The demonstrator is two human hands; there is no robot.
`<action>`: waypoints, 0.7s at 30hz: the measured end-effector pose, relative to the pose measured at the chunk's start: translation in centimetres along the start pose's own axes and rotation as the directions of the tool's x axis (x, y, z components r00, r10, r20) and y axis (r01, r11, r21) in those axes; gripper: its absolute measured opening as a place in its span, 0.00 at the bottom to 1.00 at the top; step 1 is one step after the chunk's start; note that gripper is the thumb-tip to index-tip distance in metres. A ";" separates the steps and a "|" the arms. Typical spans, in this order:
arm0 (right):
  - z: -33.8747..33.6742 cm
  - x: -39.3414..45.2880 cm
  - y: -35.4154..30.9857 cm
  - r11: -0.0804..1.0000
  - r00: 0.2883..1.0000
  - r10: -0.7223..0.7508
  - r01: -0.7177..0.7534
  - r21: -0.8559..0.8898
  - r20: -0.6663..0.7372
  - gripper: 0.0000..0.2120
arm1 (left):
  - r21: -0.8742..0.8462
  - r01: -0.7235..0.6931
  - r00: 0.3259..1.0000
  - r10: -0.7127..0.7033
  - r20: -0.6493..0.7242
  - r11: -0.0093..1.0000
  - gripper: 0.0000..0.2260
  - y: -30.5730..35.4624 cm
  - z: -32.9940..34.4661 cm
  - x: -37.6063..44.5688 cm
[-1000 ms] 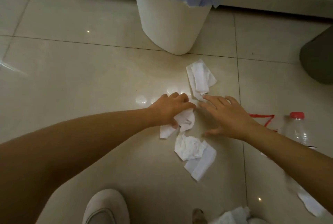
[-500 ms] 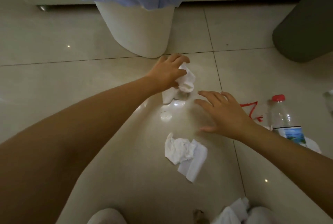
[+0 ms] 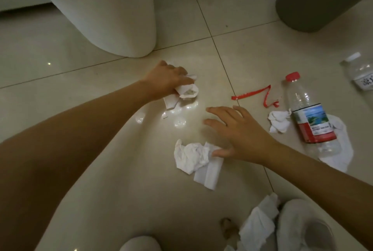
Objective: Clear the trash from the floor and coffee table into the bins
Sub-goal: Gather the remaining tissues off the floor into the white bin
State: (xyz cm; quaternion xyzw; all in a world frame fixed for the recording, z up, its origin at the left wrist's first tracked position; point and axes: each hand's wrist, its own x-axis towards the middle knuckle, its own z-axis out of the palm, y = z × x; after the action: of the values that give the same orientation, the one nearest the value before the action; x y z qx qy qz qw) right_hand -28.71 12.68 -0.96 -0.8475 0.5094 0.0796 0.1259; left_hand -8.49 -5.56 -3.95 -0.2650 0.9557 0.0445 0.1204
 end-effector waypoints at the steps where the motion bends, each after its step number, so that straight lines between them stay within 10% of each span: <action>1: 0.2 -0.1 -0.2 0.999 0.999 -0.043 0.043 0.011 0.034 0.41 | -0.013 -0.027 0.999 0.026 -0.033 1.000 0.20 0.1 0.3 -0.5; 9: 2.0 0.5 -1.4 0.903 0.878 -0.330 0.401 -0.155 0.347 0.54 | 0.013 -0.169 0.980 0.170 -0.105 0.985 0.20 1.5 0.8 -2.4; 21: 3.3 0.2 -3.8 0.939 0.916 -0.312 0.338 -0.066 0.251 0.20 | 0.013 -0.222 0.965 0.222 -0.142 0.975 0.20 2.8 0.9 -3.0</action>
State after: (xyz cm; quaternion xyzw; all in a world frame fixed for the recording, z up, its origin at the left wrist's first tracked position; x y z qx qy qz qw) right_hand -25.31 15.16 -3.71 -0.9104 0.3376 0.1853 0.1511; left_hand -7.20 -1.56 -4.01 -0.1589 0.9854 0.0400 0.0454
